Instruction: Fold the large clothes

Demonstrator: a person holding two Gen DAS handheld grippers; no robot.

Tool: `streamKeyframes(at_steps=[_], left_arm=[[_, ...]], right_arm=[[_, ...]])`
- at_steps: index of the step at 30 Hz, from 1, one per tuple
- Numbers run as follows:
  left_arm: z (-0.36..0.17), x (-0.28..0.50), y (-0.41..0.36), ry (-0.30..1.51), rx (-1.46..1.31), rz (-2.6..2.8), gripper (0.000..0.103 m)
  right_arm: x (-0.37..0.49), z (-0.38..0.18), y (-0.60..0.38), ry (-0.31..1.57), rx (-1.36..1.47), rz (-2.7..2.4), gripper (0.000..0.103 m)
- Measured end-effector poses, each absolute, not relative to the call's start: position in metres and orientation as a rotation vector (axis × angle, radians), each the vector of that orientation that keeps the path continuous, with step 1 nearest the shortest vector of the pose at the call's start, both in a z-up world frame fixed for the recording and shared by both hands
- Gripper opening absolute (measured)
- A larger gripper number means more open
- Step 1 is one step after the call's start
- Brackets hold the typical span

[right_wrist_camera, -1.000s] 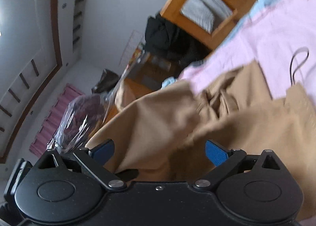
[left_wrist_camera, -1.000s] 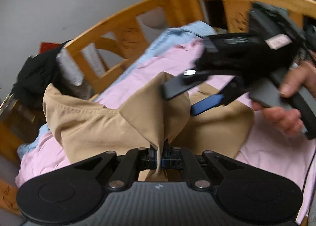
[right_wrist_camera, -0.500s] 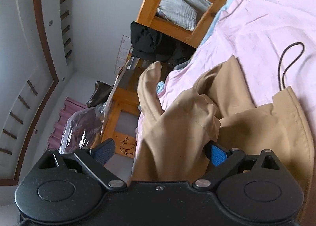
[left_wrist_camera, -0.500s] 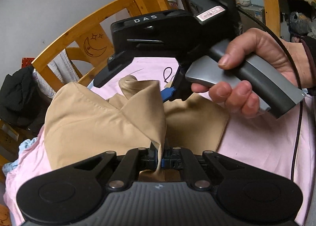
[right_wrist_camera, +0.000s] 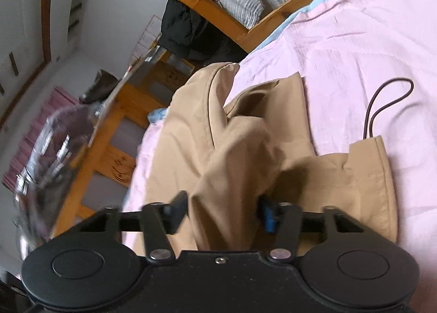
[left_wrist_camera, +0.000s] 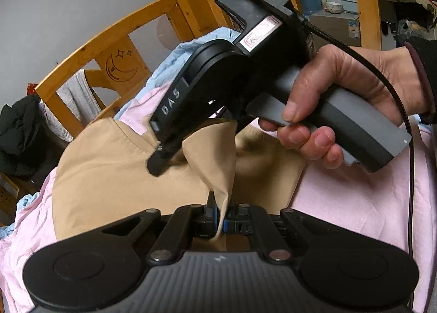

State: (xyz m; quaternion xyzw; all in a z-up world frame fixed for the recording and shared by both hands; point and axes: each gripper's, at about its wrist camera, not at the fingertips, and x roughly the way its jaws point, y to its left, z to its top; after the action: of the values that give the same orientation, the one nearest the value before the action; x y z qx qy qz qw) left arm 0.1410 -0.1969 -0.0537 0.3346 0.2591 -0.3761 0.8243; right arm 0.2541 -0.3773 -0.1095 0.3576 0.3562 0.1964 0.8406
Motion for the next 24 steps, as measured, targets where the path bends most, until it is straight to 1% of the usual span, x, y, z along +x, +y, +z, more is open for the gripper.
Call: streamKeyframes(at_steps=[1, 4, 6, 9, 14, 15, 17, 18, 19, 20, 22, 24], left_arm=[[-0.052, 0.139, -0.197, 0.532, 0.709, -0.799, 0.002], [-0.047, 0.141, -0.201, 0.503, 0.708, -0.806, 0.002], [-0.048, 0.140, -0.206, 0.503, 0.709, -0.822, 0.002], [-0.054, 0.142, -0.211, 0.519, 0.716, -0.848, 0.003], [-0.072, 0.160, -0.212, 0.618, 0.673, -0.897, 0.011], [-0.072, 0.162, -0.211, 0.631, 0.654, -0.902, 0.016], [-0.068, 0.164, -0.205, 0.646, 0.616, -0.921, 0.022], [-0.065, 0.164, -0.202, 0.649, 0.603, -0.939, 0.030], [-0.061, 0.164, -0.199, 0.660, 0.586, -0.964, 0.041], [-0.057, 0.164, -0.195, 0.670, 0.561, -0.986, 0.045], [-0.049, 0.165, -0.186, 0.691, 0.517, -1.006, 0.058], [-0.037, 0.164, -0.172, 0.705, 0.463, -0.991, 0.065]], right_arm=[[0.251, -0.107, -0.378, 0.737, 0.753, 0.421, 0.024], [0.241, -0.091, -0.379, 0.673, 0.711, 0.431, 0.012], [0.235, -0.084, -0.381, 0.652, 0.687, 0.422, 0.010], [0.233, -0.086, -0.387, 0.670, 0.669, 0.379, 0.009], [0.240, -0.106, -0.390, 0.761, 0.634, 0.319, 0.009], [0.242, -0.110, -0.390, 0.772, 0.633, 0.318, 0.009], [0.243, -0.114, -0.393, 0.778, 0.644, 0.330, 0.009], [0.243, -0.114, -0.394, 0.777, 0.646, 0.334, 0.009], [0.242, -0.115, -0.394, 0.773, 0.644, 0.336, 0.009], [0.242, -0.115, -0.394, 0.771, 0.636, 0.336, 0.009], [0.242, -0.116, -0.394, 0.773, 0.622, 0.331, 0.009], [0.243, -0.117, -0.394, 0.773, 0.627, 0.326, 0.009]])
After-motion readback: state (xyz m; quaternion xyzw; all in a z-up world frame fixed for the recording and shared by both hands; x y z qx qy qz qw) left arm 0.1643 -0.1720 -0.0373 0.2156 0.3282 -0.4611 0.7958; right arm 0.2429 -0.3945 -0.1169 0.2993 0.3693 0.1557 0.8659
